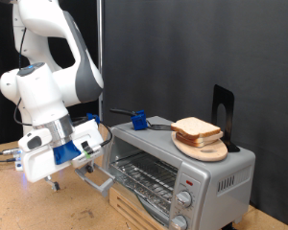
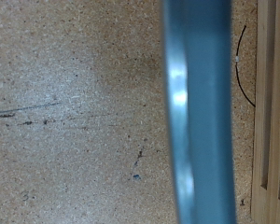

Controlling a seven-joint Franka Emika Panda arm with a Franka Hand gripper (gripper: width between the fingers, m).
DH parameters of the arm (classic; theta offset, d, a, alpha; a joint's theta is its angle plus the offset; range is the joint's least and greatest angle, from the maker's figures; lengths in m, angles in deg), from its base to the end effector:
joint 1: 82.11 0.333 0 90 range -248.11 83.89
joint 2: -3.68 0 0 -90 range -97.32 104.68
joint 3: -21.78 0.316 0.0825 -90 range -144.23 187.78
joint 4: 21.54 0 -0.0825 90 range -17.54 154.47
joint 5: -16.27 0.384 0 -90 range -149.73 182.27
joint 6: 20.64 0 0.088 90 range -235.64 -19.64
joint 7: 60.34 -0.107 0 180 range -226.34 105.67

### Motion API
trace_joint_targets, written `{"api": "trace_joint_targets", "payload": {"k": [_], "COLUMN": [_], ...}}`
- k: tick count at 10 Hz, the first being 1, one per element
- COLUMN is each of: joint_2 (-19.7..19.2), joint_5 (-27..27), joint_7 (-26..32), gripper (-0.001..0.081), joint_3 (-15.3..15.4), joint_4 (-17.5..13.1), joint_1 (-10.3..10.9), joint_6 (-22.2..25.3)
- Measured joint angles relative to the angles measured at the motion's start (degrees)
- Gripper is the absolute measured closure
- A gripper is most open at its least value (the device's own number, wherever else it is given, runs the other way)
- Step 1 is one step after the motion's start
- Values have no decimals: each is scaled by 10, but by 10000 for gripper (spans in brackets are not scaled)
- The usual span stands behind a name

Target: Make a piece of toast with the oven

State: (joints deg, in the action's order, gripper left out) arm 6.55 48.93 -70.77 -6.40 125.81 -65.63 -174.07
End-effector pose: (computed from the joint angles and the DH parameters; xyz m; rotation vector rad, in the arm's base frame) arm 0.4436 -0.1076 0.2902 -2.5531 1.2055 -0.2030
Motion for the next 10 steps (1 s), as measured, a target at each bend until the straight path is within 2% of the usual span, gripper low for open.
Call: {"api": "trace_joint_targets", "payload": {"k": [2, 4, 7, 9, 10], "joint_2": [1, -10, -38, -43, -44], "joint_5": [-33, -109, -118, -118, -99], "joint_7": [-20, -94, -104, -101, -85], "gripper": [-2, -2, -2, -2, -2], "joint_3": [0, 0, -1, -1, 0], "joint_4": [0, 5, 4, 3, 2], "joint_1": [-3, -3, -4, -6, -7], "joint_6": [-1, -29, -65, -68, -66]}}
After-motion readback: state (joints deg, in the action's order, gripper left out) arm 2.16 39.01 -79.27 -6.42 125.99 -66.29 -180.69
